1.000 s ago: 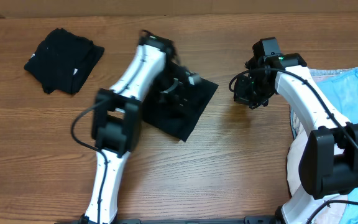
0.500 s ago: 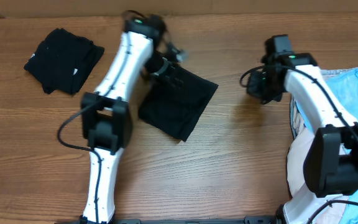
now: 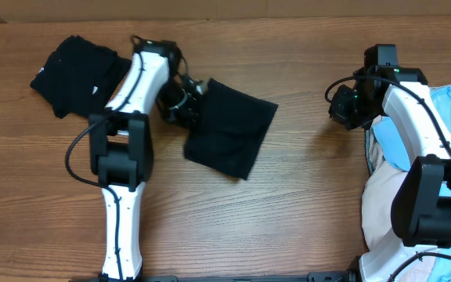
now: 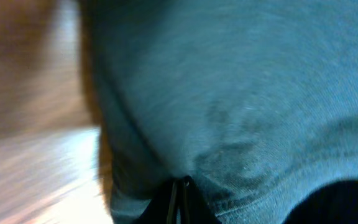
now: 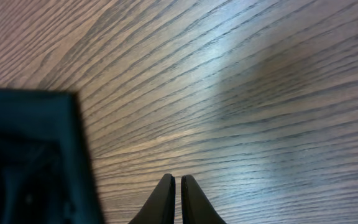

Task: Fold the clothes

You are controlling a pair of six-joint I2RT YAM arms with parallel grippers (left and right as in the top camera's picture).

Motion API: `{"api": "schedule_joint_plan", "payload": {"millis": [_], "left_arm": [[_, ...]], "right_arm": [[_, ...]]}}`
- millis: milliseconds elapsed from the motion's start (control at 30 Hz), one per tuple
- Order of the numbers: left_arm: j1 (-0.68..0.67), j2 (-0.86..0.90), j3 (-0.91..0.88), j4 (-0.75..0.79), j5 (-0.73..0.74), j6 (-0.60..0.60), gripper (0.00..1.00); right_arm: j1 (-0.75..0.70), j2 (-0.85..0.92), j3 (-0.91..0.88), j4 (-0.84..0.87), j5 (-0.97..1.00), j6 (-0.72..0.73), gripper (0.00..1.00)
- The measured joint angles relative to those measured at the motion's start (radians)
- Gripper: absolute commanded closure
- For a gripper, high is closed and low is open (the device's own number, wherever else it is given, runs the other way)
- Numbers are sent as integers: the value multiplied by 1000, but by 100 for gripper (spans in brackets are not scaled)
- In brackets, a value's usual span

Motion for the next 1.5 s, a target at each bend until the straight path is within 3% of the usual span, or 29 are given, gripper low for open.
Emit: {"api": "schedule_joint_plan", "payload": {"millis": [300,400,567,700,833,933,967,1000,1033,1067,1200,1333,1500], "left_arm": [[-236,0,2,-1,96,10,96],[-255,0,32,-10,101,9,94],[-215,0,142,-17,59,-13,83],[-163,0,174,-17,28,-21,79],[-117,0,174,-18,18,-19,76],[-107,0,174,-21,26,8,73],[-109,0,174,-23,29,16,72],[-114,0,174,-22,34,23,71],[-120,0,174,-23,39,26,71],[-127,0,174,-23,42,30,71],[-157,0,174,-29,40,34,71],[-170,0,174,-43,31,34,69],[-169,0,174,-40,21,34,64]], "right_arm": [[0,0,0,-3,-6,-2,92],[0,0,0,-7,-13,-12,92],[3,0,0,-11,-136,-147,71],[34,0,-5,-34,-229,-296,39],[105,0,-42,-31,-256,-406,35],[155,0,-66,72,-223,-376,32],[164,0,-66,101,-209,-360,32],[169,0,-66,125,-198,-350,39],[172,0,-66,151,-186,-340,57],[171,0,-66,171,-176,-335,68],[169,0,-74,204,-155,-313,96],[169,0,-108,280,-140,-293,96],[169,0,-117,519,-120,-290,95]]}}
